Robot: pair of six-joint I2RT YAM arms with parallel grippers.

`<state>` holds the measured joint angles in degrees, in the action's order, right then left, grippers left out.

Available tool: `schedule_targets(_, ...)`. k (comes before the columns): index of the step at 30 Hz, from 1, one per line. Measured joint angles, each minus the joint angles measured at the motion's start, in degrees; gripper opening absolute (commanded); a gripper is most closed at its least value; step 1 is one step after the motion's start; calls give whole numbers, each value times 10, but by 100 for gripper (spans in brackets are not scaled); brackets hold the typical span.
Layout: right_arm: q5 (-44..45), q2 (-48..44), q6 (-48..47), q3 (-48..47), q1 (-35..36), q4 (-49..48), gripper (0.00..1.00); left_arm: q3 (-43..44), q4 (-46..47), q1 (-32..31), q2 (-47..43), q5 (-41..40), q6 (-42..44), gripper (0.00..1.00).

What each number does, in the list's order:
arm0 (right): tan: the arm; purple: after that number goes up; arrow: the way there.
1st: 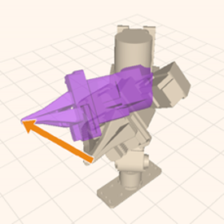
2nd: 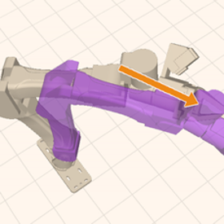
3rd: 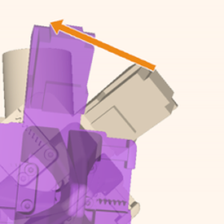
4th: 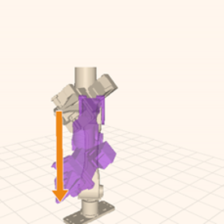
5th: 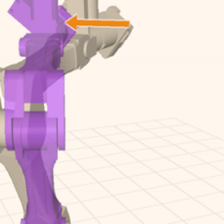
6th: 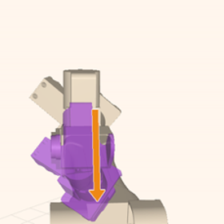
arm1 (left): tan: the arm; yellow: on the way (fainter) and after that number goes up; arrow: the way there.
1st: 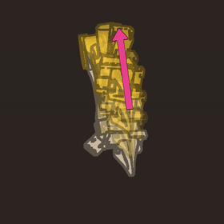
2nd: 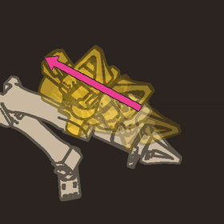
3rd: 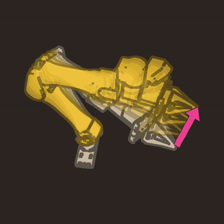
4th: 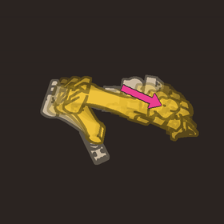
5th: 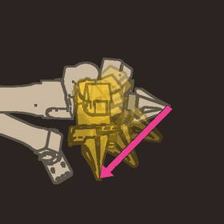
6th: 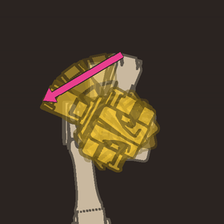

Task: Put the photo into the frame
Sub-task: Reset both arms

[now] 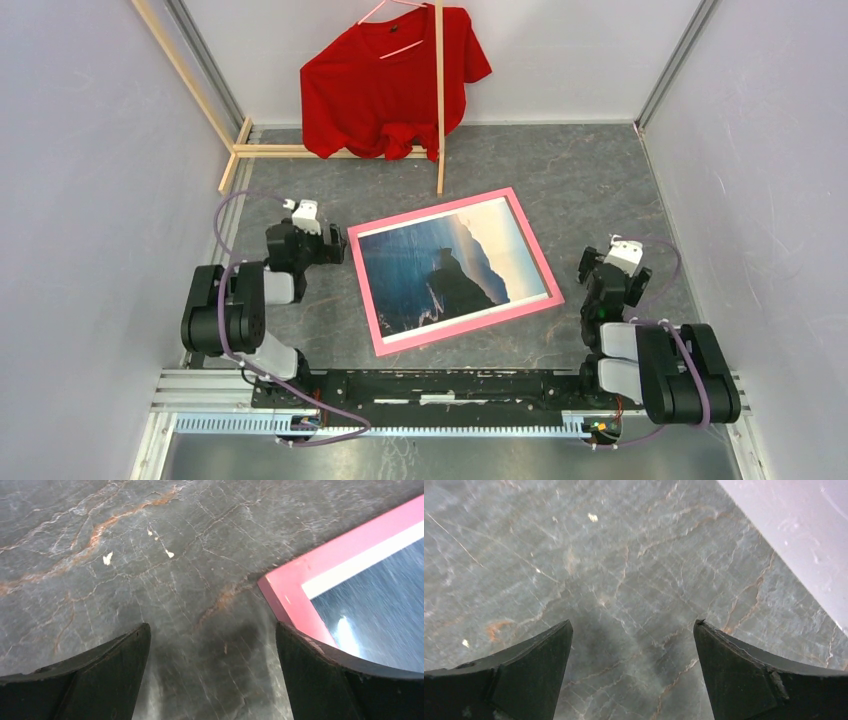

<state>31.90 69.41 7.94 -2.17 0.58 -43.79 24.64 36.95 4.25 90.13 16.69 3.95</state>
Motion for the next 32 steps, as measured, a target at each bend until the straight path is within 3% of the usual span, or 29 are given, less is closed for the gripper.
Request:
schedule_targets(5, -3, 24, -54, 15, 29, -154, 98, -106, 155, 0, -39, -1, -7, 100)
schedule_targets(9, -31, 83, -114, 14, 70, -287, 98, -130, 244, -9, -26, -4, -7, 100)
schedule_targets(17, -40, 94, -151, 15, 76, -322, 98, -130, 302, -20, -24, -14, -7, 100)
schedule_targets(32, -40, 94, -158, 15, 76, -325, 98, -130, 309, -20, -22, -16, -7, 100)
